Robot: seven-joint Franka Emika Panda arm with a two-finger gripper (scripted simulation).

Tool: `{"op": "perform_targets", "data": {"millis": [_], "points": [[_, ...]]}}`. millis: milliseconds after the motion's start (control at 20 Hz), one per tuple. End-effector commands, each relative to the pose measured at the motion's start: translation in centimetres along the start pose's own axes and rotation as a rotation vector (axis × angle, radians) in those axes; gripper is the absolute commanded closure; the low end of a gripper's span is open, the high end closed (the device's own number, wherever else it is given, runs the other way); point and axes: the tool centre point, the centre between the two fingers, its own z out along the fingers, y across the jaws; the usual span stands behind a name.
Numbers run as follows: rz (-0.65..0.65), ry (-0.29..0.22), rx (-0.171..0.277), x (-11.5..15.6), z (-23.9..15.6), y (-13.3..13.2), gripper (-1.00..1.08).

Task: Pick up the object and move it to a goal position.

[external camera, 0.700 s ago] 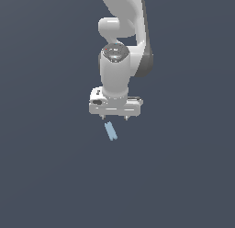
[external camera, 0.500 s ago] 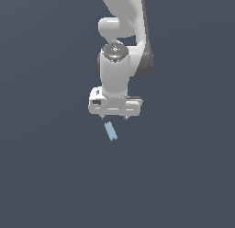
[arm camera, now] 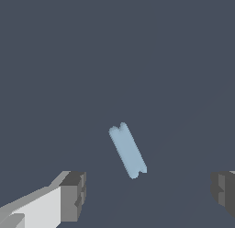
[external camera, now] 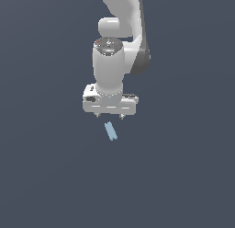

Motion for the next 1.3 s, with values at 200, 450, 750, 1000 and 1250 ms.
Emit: {"op": "perform_targets", "data": {"millis": [200,450,750,1000,1250], "points": [[-0.03,-0.003,0.001,-0.2,1.0,0.0,-0.92],[-0.09,-0.008,0.003,-0.5,2.9,0.2,-0.92],[-0.205,-0.016,0.011,-1.3,6.4,0.3,-0.92],[-0.313,-0.022,0.023,-2.3,9.7,0.4,-0.92],[-0.388,-0.025,0.033,-3.1,11.9,0.4,-0.92]]}}
